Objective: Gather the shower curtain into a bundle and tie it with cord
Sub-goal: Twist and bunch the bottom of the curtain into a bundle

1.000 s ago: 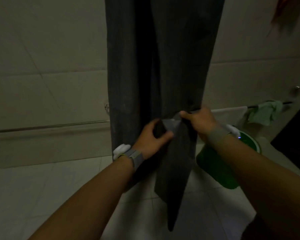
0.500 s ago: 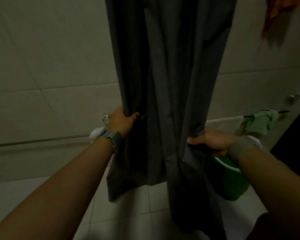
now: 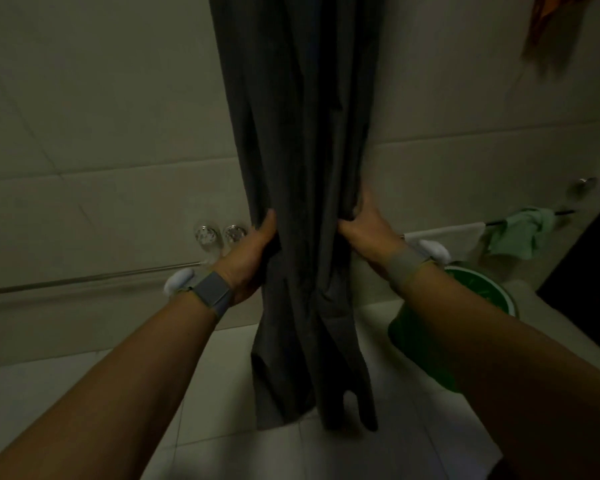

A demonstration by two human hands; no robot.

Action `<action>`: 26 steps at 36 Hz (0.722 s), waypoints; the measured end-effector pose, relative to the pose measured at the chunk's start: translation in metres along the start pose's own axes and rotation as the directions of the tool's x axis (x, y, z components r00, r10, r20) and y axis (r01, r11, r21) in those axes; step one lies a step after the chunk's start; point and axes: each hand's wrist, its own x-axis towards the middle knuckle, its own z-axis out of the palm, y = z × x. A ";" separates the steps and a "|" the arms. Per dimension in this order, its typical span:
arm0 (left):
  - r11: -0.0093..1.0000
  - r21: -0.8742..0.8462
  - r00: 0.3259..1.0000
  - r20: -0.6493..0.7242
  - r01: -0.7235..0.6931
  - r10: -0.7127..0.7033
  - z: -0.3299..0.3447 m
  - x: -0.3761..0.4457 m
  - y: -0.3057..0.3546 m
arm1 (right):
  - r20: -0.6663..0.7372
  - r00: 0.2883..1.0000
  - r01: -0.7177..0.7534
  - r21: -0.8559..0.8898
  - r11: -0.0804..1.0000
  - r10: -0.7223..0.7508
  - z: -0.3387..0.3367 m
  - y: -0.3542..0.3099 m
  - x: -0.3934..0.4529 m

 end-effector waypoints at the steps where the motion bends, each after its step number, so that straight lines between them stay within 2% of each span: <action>1: 0.998 0.055 1.000 0.006 -0.025 0.024 0.001 0.001 -0.002 | 0.059 0.998 0.037 -0.044 0.998 -0.035 0.009 0.002 -0.001; 2: 0.993 0.108 0.999 0.022 -0.048 0.046 0.003 0.003 -0.003 | 0.100 0.993 0.072 -0.112 0.991 -0.061 0.020 -0.001 -0.006; 3: 0.986 0.154 0.997 0.038 -0.071 0.066 0.005 0.005 -0.004 | 0.165 0.970 0.223 -0.324 0.919 -0.178 0.031 -0.001 -0.010; 4: 0.978 0.187 0.995 0.051 -0.096 0.088 0.005 0.007 -0.004 | 0.223 0.955 0.267 -0.353 0.897 -0.197 0.039 -0.006 -0.016; 5: 0.970 0.209 0.991 0.070 -0.124 0.112 0.007 0.007 -0.002 | 0.203 0.951 0.289 -0.322 0.902 -0.232 0.043 -0.003 -0.016; 6: 0.963 0.234 0.989 0.080 -0.137 0.122 0.006 0.007 -0.001 | 0.172 0.969 0.200 -0.133 0.971 -0.176 0.053 -0.002 -0.016; 7: 0.953 0.272 0.990 0.074 -0.136 0.120 0.003 0.007 0.000 | 0.185 0.964 0.206 -0.061 0.977 -0.192 0.055 0.002 -0.014; 8: 0.938 0.320 0.991 0.061 -0.132 0.119 -0.001 0.008 0.000 | 0.071 0.988 0.142 -0.065 0.988 -0.138 0.059 -0.002 -0.011; 10: 0.914 0.382 0.990 0.015 -0.138 0.143 -0.007 0.009 -0.001 | 0.041 0.987 0.155 -0.066 0.986 -0.152 0.062 -0.001 -0.014; 11: 0.910 0.387 0.984 -0.039 -0.146 0.175 -0.012 0.010 -0.002 | 0.112 0.980 0.168 -0.039 0.985 -0.163 0.064 -0.004 -0.017; 12: 0.915 0.369 0.973 -0.098 -0.161 0.211 -0.017 0.010 -0.002 | 0.240 0.958 0.153 0.041 0.987 -0.158 0.068 -0.002 -0.020; 14: 0.952 0.265 0.950 -0.224 -0.153 0.215 -0.028 0.008 0.001 | 0.448 0.889 0.124 -0.035 0.992 -0.095 0.072 0.011 -0.026; 16: 0.977 0.173 0.944 -0.282 -0.125 0.171 -0.042 0.008 0.004 | 0.482 0.876 0.036 -0.087 0.996 0.011 0.062 0.022 -0.028; 17: 0.982 0.152 0.946 -0.286 -0.112 0.153 -0.049 0.009 0.005 | 0.423 0.906 -0.001 -0.068 0.998 0.029 0.055 0.023 -0.026; 18: 0.986 0.135 0.951 -0.281 -0.097 0.132 -0.055 0.009 0.007 | 0.303 0.953 -0.011 -0.042 0.999 0.023 0.044 0.022 -0.023; 19: 0.989 0.125 0.954 -0.276 -0.080 0.112 -0.060 0.010 0.009 | 0.101 0.995 0.024 -0.012 1.000 -0.022 0.033 0.020 -0.019; 20: 0.990 0.119 0.956 -0.274 -0.071 0.101 -0.063 0.010 0.010 | -0.154 0.986 0.052 -0.042 0.998 -0.058 0.021 0.019 -0.011; 21: 0.991 0.116 0.957 -0.274 -0.059 0.089 -0.066 0.010 0.012 | -0.357 0.929 0.073 -0.074 0.995 -0.095 0.010 0.016 -0.002; 22: 0.993 0.110 0.959 -0.273 -0.049 0.078 -0.066 0.011 0.013 | -0.464 0.878 0.073 -0.111 0.991 -0.116 0.001 0.012 0.003; 24: 0.996 0.091 0.958 -0.281 -0.021 0.046 -0.069 0.011 0.014 | -0.439 0.894 -0.001 -0.205 0.979 -0.091 -0.007 0.007 0.023; 26: 0.998 0.060 0.960 -0.279 0.007 0.010 -0.069 0.011 0.013 | -0.288 0.956 0.008 -0.163 0.987 -0.055 -0.007 0.005 0.045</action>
